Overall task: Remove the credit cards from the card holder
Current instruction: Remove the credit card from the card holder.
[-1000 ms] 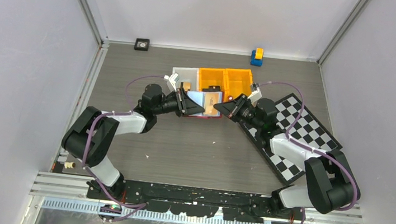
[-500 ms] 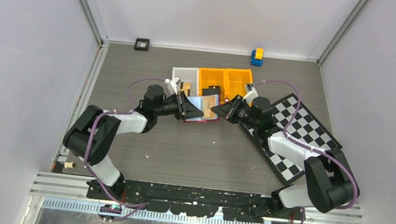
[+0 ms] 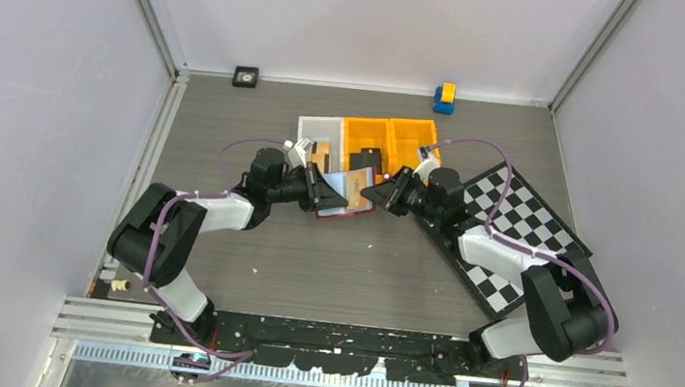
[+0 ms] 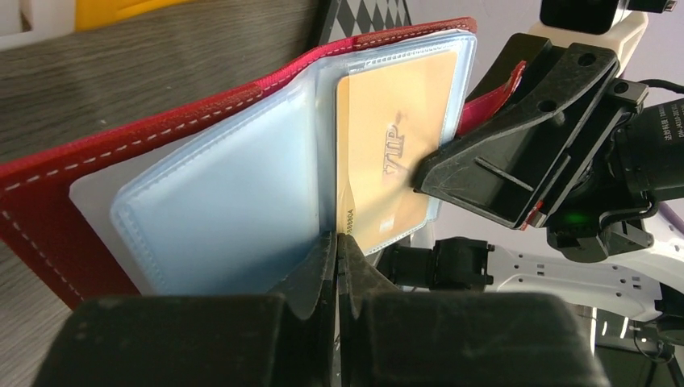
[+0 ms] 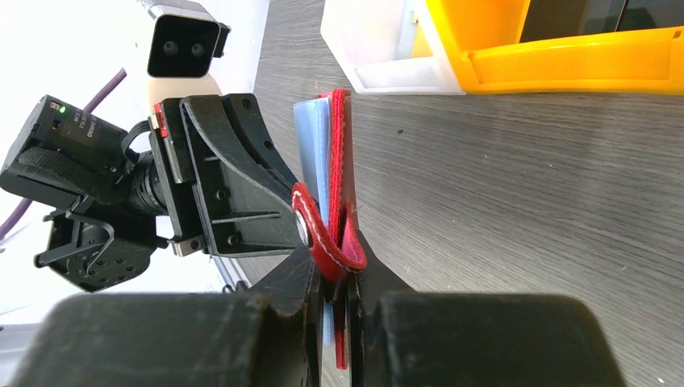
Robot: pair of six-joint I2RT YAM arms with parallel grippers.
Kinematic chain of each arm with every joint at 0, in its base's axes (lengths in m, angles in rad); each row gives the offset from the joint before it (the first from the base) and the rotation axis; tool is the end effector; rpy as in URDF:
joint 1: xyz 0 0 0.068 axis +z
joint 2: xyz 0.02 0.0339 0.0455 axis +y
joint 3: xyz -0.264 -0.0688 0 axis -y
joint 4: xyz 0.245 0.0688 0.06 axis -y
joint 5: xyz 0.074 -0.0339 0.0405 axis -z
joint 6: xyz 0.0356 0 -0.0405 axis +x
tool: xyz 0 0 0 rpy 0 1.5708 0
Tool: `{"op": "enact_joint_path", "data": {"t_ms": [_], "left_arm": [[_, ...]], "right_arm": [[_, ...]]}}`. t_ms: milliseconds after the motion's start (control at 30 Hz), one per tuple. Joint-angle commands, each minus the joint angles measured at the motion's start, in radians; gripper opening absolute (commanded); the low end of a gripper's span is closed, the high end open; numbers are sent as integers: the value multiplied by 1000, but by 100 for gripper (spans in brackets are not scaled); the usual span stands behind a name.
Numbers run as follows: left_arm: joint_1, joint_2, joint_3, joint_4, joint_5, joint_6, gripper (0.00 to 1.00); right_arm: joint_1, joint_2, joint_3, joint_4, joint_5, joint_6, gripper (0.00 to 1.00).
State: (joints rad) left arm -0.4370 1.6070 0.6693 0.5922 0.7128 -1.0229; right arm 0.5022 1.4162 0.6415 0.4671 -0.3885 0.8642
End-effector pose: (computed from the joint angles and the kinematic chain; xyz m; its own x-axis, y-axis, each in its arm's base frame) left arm 0.2781 -0.1556 0.1811 -0.9090 -0.2881 -0.3011 0.1952 0.3437 -0.9185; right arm 0.2550 0.1554 0.2135 -0.7518 0.3902 -0.5315 -0.2928 0.5247 0.7993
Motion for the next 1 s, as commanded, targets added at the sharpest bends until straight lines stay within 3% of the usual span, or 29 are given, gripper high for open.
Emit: {"op": "enact_joint_path", "data": {"t_ms": [0, 300, 467, 567, 767, 967], "left_arm": [[2, -22, 44, 28, 12, -3, 0], [22, -18, 34, 5, -5, -5, 0], [22, -20, 44, -64, -33, 26, 0], [23, -25, 46, -81, -42, 36, 0], [23, -35, 47, -106, -54, 49, 0], [24, -35, 46, -112, -59, 49, 0]], "right_arm": [[29, 41, 12, 145, -73, 70, 13], [15, 26, -5, 160, -64, 86, 24], [9, 25, -14, 176, -63, 100, 23], [7, 29, -13, 178, -65, 102, 15], [5, 24, -16, 174, -64, 101, 24], [-3, 20, -19, 171, -55, 103, 17]]}}
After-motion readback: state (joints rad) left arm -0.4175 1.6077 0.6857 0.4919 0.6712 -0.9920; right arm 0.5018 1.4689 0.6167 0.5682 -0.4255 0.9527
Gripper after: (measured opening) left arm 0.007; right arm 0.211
